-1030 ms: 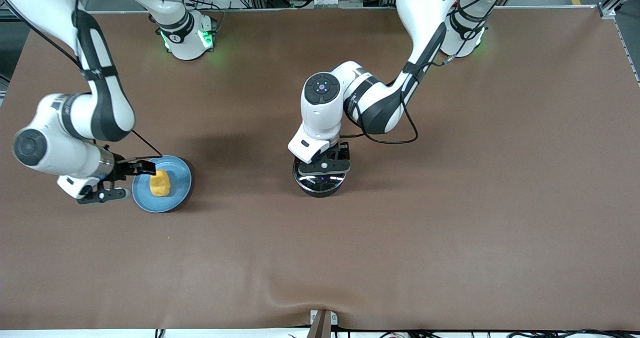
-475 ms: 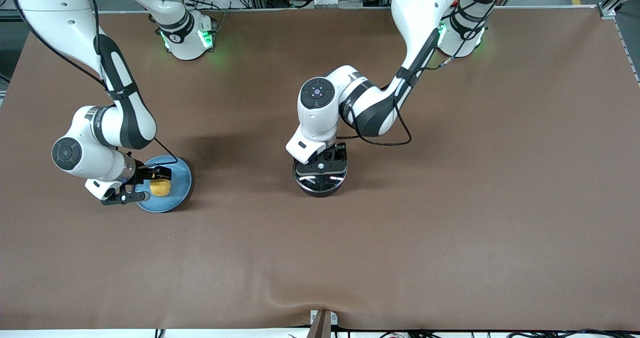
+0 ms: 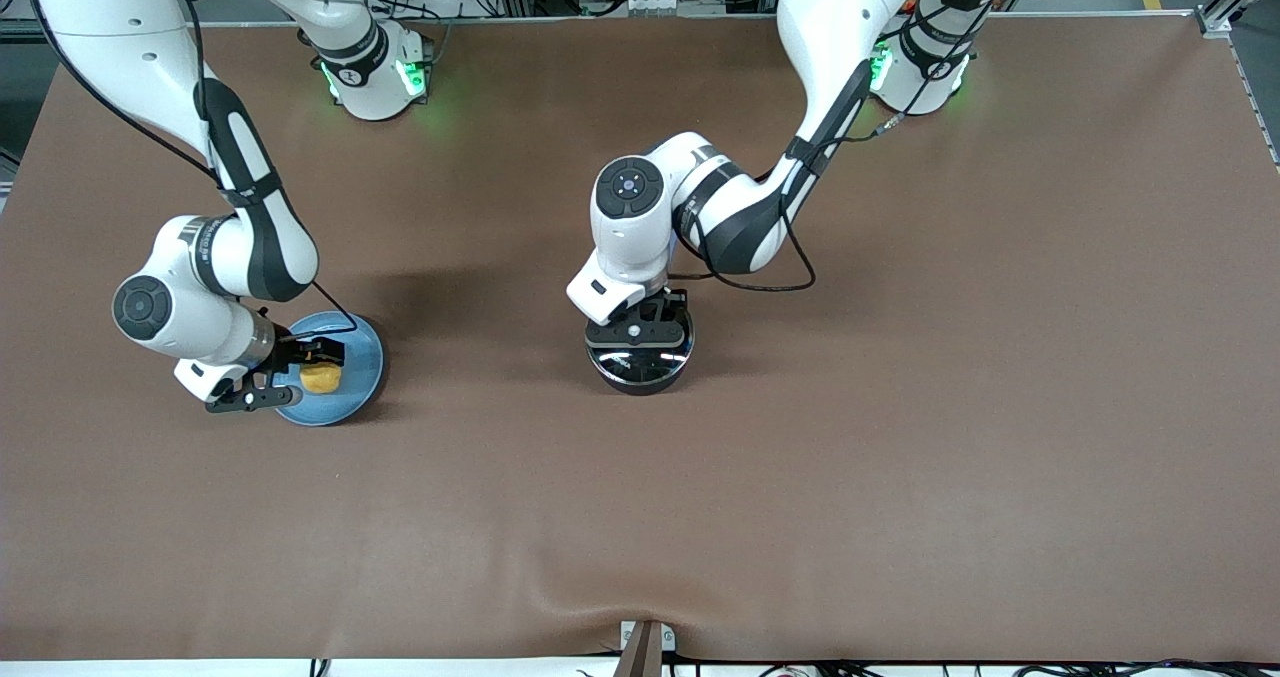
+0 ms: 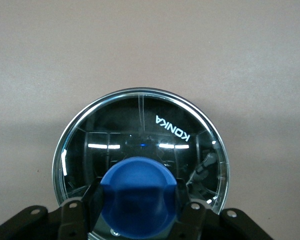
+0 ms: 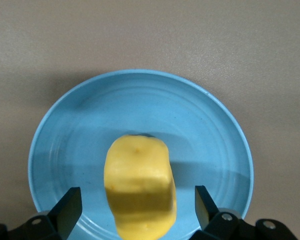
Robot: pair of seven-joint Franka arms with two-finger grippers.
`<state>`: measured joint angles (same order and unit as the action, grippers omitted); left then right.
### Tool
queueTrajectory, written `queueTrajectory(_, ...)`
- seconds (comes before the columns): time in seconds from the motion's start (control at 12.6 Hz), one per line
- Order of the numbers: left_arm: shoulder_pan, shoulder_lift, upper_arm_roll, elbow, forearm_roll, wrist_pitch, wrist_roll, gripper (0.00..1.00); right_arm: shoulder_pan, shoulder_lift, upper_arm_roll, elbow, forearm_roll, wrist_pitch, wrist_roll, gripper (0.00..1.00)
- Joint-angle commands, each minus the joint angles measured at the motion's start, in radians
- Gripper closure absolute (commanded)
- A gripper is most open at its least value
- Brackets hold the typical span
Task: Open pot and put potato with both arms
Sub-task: 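Grasp the lid knob with the left gripper while the right gripper grasps the potato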
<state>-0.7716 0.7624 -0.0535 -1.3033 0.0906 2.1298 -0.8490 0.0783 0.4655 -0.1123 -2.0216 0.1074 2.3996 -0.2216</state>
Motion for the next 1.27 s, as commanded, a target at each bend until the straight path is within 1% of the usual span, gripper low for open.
queueTrajectory(0.0,-0.005,-0.001,0.001,0.018,-0.032,-0.017,0.016,1.0,0.001,0.013,-0.001,-0.011,0.026,0.032,-0.025,0.0)
queueTrajectory(0.08,-0.005,-0.012,0.001,0.019,-0.034,-0.025,0.016,1.0,0.003,0.015,-0.001,-0.019,0.026,0.042,-0.025,0.0)
queueTrajectory(0.24,-0.002,-0.04,0.003,0.019,-0.032,-0.037,0.016,1.0,0.006,0.021,-0.001,-0.054,0.026,0.105,-0.025,0.0)
queueTrajectory(0.32,0.003,-0.052,0.003,0.019,-0.031,-0.037,0.016,1.0,0.006,0.021,-0.001,-0.058,0.026,0.11,-0.025,0.02)
queueTrajectory(0.4,0.005,-0.066,0.003,0.019,-0.031,-0.037,0.016,1.0,0.006,0.019,-0.001,-0.06,0.026,0.108,-0.025,0.16)
queueTrajectory(0.55,0.008,-0.083,0.003,0.018,-0.029,-0.037,0.016,1.0,0.006,0.018,0.0,-0.062,0.026,0.107,-0.025,0.51)
queueTrajectory(0.63,0.009,-0.095,0.003,0.018,-0.031,-0.04,0.016,1.0,0.006,0.018,0.0,-0.062,0.026,0.102,-0.025,0.66)
queueTrajectory(0.71,0.009,-0.104,0.004,0.018,-0.026,-0.051,0.016,1.0,0.006,0.016,0.0,-0.062,0.026,0.099,-0.024,0.78)
queueTrajectory(0.87,0.009,-0.126,0.006,0.018,-0.023,-0.06,0.016,1.0,0.006,-0.001,0.0,-0.06,0.026,0.075,-0.031,0.95)
queueTrajectory(0.95,0.009,-0.135,0.007,0.018,-0.022,-0.077,0.016,1.0,0.006,-0.019,0.0,-0.059,0.026,0.058,-0.038,0.97)
queueTrajectory(1.19,0.014,-0.172,0.012,0.016,-0.019,-0.111,0.018,1.0,0.006,-0.109,-0.004,-0.046,0.026,-0.026,-0.053,0.97)
